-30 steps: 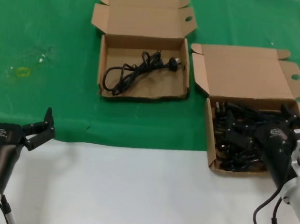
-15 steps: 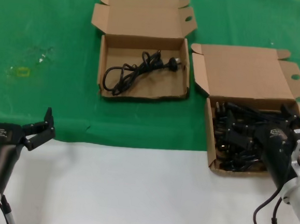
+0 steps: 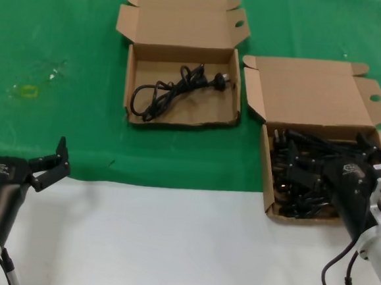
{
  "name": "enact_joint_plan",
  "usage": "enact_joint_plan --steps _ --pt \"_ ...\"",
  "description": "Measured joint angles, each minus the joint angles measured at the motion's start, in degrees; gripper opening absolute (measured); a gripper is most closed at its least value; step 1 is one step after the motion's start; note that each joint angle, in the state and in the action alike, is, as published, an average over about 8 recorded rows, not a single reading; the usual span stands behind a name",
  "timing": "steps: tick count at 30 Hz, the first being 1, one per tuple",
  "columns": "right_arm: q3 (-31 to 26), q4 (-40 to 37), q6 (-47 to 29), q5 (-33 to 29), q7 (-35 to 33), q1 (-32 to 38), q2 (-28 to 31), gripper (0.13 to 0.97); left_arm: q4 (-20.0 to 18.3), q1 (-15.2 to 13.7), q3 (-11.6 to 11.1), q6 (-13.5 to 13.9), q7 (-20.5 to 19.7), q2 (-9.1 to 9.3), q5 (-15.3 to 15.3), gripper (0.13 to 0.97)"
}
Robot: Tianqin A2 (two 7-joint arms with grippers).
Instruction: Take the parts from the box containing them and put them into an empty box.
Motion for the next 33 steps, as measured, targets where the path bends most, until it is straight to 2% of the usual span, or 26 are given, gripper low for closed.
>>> enact_joint_plan --steps 33 --pt "0.0 0.0 0.0 0.0 0.0 0.0 0.0 0.966 0.0 0.0 0.0 0.0 0.0 0.0 0.0 0.966"
